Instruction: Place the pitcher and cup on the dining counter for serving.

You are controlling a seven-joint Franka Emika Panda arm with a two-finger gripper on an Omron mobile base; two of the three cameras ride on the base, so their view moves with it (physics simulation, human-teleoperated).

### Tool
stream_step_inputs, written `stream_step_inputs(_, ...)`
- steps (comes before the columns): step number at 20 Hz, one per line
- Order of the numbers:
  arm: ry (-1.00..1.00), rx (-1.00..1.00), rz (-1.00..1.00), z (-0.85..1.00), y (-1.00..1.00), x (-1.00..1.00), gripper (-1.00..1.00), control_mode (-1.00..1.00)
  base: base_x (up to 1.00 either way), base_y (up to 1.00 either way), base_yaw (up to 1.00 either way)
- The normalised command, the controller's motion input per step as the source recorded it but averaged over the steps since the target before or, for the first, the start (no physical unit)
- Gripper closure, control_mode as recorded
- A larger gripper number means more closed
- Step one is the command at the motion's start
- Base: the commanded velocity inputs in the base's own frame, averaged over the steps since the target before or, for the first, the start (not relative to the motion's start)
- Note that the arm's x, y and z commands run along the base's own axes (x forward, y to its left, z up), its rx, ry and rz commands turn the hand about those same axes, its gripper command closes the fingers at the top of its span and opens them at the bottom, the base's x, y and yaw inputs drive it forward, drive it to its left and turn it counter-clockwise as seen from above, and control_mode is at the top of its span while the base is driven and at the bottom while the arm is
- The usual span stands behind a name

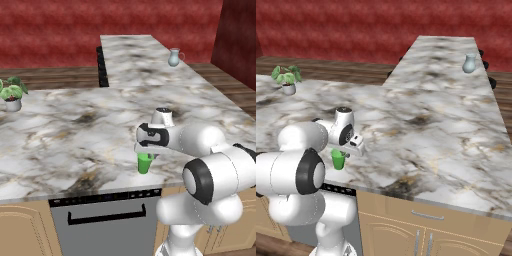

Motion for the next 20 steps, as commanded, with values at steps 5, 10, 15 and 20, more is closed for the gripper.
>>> stream_step_inputs(5,-0.03,0.00,0.00,0.02,0.00,-0.01,1.00,-1.00,0.00,0.00,0.00)
stream_step_inputs(10,-0.14,0.00,0.00,0.44,0.02,-0.12,1.00,-1.00,0.00,0.00,0.00)
stream_step_inputs(15,-0.15,0.00,-0.01,0.59,0.01,-0.12,1.00,-1.00,0.00,0.00,0.00)
stream_step_inputs(20,-0.10,0.02,-0.07,0.70,0.00,-0.20,1.00,-1.00,0.00,0.00,0.00)
